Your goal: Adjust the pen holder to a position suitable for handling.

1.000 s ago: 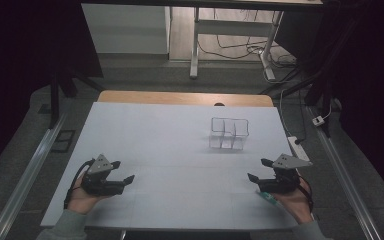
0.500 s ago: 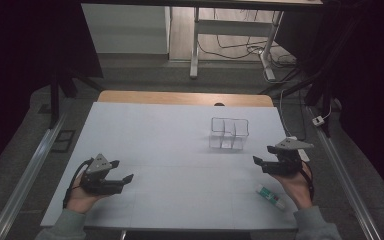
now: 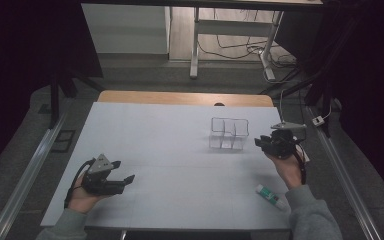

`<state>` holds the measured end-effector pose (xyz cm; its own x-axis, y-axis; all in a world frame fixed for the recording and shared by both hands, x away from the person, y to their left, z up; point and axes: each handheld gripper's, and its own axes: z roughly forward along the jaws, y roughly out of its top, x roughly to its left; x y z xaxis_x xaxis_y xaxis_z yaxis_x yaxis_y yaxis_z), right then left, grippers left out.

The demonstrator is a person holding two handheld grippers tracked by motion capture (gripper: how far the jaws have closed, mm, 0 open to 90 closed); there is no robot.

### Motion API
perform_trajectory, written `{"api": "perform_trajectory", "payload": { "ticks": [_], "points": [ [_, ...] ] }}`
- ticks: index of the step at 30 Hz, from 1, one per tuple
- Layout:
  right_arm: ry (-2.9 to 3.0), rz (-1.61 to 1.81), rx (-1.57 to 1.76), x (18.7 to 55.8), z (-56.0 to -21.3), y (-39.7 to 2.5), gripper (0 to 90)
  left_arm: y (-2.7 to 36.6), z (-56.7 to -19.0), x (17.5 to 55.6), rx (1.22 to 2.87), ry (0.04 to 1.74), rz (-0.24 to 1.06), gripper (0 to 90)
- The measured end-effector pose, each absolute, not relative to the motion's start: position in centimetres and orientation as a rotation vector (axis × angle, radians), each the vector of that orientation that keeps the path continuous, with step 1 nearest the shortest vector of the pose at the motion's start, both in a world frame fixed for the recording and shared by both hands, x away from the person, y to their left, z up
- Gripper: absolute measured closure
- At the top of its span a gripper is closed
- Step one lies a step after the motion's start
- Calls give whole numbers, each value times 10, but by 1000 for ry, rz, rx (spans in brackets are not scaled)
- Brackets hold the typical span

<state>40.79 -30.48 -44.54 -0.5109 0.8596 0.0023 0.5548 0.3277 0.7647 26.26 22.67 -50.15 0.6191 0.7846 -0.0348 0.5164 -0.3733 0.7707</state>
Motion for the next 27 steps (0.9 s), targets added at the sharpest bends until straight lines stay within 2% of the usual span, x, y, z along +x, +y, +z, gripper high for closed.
{"api": "perform_trajectory", "payload": {
  "ticks": [1,2,4,15,27],
  "points": [
    [2194,1028,1257,411,-447,-305,782,226,-502,263,2060,1019,436,258],
    [2188,1027,1281,418,-449,-304,869,226,-502,263,2061,1018,436,258],
    [2186,1025,1281,420,-449,-304,896,226,-502,263,2062,1018,432,258],
    [2230,1008,1319,449,-461,-294,897,227,-503,263,2071,1015,433,259],
    [2241,1010,1318,462,-473,-285,897,232,-505,263,2073,1024,440,260]
  ]
}}
